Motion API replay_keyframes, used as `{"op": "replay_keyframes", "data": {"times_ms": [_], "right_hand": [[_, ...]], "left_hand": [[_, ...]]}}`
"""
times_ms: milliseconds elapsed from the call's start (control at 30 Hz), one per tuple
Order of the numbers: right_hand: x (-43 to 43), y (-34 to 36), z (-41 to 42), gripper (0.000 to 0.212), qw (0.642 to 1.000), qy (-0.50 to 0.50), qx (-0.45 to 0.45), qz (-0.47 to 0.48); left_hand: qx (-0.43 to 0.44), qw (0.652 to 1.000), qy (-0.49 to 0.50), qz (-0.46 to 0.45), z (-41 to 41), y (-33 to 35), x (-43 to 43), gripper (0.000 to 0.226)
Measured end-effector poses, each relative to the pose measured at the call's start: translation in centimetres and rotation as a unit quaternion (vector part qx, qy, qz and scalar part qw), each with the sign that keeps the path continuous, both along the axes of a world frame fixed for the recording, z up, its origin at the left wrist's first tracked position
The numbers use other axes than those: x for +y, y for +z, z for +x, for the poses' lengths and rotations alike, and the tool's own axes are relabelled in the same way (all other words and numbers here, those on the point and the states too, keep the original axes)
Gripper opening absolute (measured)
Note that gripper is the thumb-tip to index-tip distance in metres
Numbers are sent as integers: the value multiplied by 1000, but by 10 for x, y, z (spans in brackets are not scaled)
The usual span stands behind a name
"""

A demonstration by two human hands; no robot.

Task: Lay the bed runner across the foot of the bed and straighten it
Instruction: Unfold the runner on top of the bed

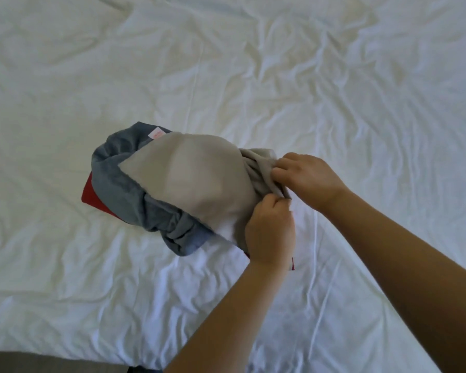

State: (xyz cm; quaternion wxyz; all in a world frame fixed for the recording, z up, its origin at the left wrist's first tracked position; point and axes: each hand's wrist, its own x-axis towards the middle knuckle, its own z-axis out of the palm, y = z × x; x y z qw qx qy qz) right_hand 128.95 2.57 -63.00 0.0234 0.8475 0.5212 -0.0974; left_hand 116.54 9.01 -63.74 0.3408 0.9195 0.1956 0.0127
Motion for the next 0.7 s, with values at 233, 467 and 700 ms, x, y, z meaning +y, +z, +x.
{"op": "replay_keyframes", "data": {"times_ms": [233,467,700], "right_hand": [[34,23,-22,17,989,-83,32,121],[128,16,-69,80,986,-102,111,73],[167,-1,-68,59,975,-151,155,40]], "left_hand": [[-93,987,-40,122,-31,36,111,39],[16,958,-170,231,-47,25,231,51],[-42,953,-270,133,-17,11,277,22]]}}
